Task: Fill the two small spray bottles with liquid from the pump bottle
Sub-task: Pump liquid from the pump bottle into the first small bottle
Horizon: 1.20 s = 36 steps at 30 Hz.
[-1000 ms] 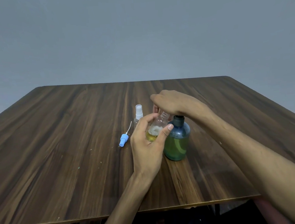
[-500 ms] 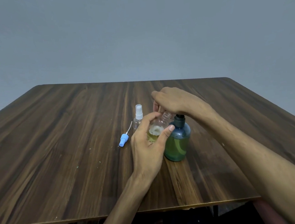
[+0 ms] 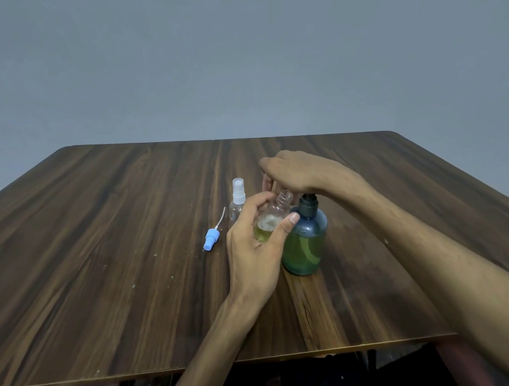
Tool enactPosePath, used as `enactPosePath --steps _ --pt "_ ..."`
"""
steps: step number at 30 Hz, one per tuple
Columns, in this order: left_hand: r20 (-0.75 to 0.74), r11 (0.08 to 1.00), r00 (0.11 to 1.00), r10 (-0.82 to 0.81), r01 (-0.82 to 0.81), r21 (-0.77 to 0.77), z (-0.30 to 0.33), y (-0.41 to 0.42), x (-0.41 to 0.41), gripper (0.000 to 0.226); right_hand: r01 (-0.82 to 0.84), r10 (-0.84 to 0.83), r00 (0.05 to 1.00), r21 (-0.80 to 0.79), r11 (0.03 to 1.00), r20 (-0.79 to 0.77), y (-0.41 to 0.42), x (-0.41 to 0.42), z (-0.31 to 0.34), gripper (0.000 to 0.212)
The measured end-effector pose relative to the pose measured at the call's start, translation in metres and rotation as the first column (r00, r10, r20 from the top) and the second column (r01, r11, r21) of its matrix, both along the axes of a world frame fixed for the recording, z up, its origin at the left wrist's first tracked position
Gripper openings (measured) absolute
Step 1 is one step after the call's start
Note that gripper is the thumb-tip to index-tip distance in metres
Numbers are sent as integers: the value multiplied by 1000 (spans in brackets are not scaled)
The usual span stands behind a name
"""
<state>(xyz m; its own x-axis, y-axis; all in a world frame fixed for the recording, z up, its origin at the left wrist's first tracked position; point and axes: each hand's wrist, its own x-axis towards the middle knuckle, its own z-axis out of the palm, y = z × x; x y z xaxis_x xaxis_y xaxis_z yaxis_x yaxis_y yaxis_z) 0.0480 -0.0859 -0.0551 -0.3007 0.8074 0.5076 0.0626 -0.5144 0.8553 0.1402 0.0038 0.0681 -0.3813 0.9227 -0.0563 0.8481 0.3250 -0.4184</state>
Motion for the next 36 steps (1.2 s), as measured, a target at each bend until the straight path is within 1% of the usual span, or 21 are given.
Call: enactPosePath --steps 6,9,11,14,19,23,28,32,36 --pt "7 1000 1000 -6 6 -16 1 -1 0 37 -24 24 999 -10 1000 31 0 -2 -3 48" --pt "3 1000 1000 -12 12 -12 0 -1 0 37 -37 37 999 -8 999 -11 0 1 0 50" --pt "6 1000 1000 -9 9 -13 0 0 0 37 -21 21 1000 -6 1000 -22 1 2 -1 52" --pt "10 1000 1000 -9 10 -24 2 -1 0 37 15 -15 1000 -31 999 7 0 0 -4 51" --pt "13 1000 1000 -10 10 -16 1 -2 0 37 2 -2 1000 -4 1000 -28 -1 1 1 53" --pt "17 1000 1000 -10 11 -26 4 -3 1 36 30 -30 1000 -5 1000 8 -4 0 -2 56" --pt "25 999 1000 -13 14 -34 4 -4 1 37 21 -21 1000 11 1000 -17 -2 1 2 56" --pt "16 999 1000 -11 11 -41 5 -5 1 36 27 -27 999 4 1000 22 -3 0 -1 57" --pt "23 999 1000 -13 14 -37 5 -5 1 38 25 -25 999 17 1000 -23 -2 1 1 56"
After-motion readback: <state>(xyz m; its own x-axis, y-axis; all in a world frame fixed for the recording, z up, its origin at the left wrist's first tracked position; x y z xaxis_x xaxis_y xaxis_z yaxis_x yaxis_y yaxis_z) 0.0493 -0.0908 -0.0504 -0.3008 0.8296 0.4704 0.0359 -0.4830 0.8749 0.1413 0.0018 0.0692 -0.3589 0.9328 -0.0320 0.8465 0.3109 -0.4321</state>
